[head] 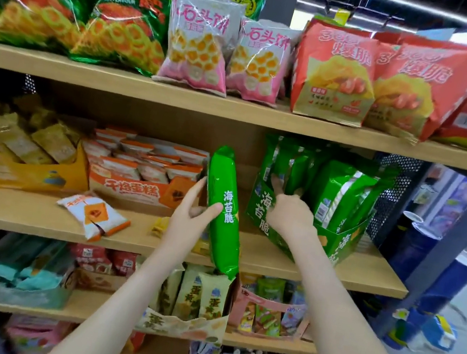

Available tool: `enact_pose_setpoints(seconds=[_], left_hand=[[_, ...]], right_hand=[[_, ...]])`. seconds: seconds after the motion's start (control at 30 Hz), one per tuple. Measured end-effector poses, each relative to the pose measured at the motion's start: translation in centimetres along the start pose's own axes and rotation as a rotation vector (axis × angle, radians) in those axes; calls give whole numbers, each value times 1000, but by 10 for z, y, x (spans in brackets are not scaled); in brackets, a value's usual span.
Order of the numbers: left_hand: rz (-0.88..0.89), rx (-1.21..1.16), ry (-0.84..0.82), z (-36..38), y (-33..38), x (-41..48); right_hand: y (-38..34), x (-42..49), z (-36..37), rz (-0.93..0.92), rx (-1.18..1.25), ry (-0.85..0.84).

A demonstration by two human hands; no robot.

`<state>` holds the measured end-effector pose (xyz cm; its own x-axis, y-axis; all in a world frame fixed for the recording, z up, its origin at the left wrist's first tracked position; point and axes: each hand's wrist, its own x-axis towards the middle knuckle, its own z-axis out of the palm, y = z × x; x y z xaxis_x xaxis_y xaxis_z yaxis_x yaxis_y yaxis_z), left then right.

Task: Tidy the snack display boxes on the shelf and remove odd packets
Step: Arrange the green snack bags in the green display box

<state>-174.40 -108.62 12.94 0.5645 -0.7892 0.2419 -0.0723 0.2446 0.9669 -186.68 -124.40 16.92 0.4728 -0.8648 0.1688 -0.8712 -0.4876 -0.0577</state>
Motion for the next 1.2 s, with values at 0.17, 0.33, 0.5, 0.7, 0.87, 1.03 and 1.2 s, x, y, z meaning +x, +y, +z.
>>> enact_pose_setpoints(seconds=[0.17, 0.33, 0.5, 0.7, 0.87, 1.03, 1.2], left_hand=[[30, -65, 47, 11, 0, 14], [52, -15, 10, 11, -2, 14], [66, 134, -65, 2, -4, -12], [-66, 281, -293, -32, -27, -77], [-40, 628, -410, -68, -66, -146], [76, 1010, -485, -89, -106, -195], [116, 973, -310, -102, -136, -236]], right_hand=[[3, 12, 0, -74, 218, 34], [-1, 3, 11, -86, -52, 36], [-10, -39, 9, -134, 55, 319], [-23, -140, 1, -259, 1132, 84], [-21, -185, 65, 94, 1352, -334], [-20, -233, 113, 262, 1214, -340], [-20, -264, 138, 366, 1189, -294]])
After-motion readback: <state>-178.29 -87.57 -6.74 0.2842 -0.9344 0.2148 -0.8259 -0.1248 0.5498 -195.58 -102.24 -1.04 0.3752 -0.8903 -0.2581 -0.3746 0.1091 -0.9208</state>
